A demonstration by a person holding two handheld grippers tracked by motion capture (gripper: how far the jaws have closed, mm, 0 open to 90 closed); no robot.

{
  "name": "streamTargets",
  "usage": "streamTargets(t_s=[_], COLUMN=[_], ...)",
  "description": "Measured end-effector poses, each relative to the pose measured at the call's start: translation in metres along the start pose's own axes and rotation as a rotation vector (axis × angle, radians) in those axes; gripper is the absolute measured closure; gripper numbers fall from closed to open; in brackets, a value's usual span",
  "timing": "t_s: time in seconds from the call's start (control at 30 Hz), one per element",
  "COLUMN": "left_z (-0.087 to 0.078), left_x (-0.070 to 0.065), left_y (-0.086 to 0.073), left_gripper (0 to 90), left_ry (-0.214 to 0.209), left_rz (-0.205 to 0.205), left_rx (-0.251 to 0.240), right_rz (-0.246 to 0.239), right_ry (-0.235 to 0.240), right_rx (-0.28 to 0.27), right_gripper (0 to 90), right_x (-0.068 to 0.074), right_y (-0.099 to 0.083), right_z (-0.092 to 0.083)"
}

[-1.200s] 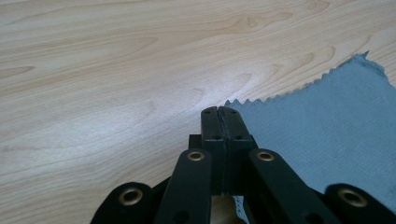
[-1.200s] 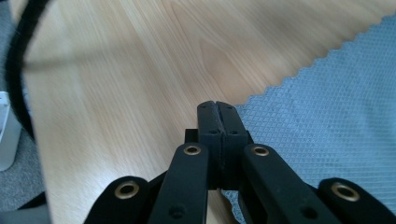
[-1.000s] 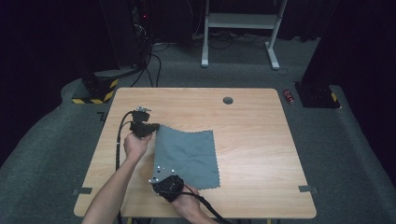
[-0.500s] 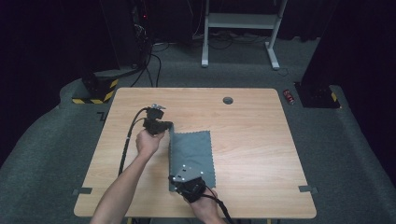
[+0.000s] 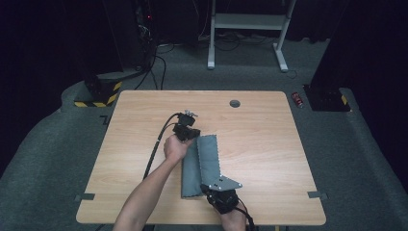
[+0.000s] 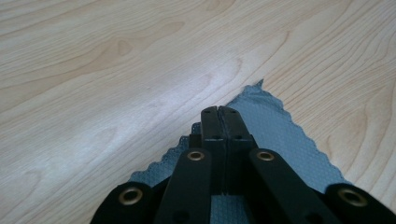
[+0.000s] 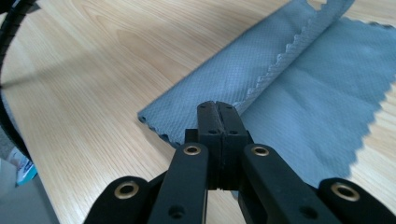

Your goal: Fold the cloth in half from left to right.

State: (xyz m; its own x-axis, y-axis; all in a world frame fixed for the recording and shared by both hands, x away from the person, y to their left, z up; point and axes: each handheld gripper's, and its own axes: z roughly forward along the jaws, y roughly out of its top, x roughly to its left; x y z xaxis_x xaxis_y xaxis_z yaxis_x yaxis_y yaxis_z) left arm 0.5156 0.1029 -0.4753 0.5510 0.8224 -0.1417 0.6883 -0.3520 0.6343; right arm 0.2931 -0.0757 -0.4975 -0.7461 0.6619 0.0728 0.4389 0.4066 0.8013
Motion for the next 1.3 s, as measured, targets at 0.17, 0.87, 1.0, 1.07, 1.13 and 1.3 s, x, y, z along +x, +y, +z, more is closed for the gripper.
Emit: streamTargets(t_s=[0.17, 0.87, 1.0, 1.07, 1.13, 1.3], left_z=[0.009, 0.032, 0.026, 0.009, -0.006, -0.039], left_x=[-0.008, -0.027, -0.029, -0.031, -0.031, -0.040], left_y=[0.005, 0.012, 0.014, 0.013, 0.009, -0.027], left_gripper=[89.9, 77.5, 59.4, 54.8, 50.0, 46.3], left_ry=[-0.011, -0.025, -0.014, -0.004, -0.014, 0.000], left_rz=[0.001, 0.035, 0.053, 0.074, 0.073, 0.117], left_rx=[0.002, 0.019, 0.005, -0.039, -0.061, -0.073], right_rz=[0.023, 0.090, 0.082, 0.083, 0.076, 0.040], right_ry=[-0.024, -0.081, -0.101, -0.107, -0.117, -0.103], right_rx=[0.006, 0.082, 0.090, 0.088, 0.079, 0.099], right_gripper=[90.0, 88.8, 82.5, 79.0, 77.2, 74.1], right_x=[-0.007, -0.029, -0.032, -0.035, -0.037, -0.039], right_y=[-0.006, -0.026, -0.025, -0.023, -0.020, -0.008], right_z=[-0.007, -0.010, -0.012, -0.015, -0.018, -0.011])
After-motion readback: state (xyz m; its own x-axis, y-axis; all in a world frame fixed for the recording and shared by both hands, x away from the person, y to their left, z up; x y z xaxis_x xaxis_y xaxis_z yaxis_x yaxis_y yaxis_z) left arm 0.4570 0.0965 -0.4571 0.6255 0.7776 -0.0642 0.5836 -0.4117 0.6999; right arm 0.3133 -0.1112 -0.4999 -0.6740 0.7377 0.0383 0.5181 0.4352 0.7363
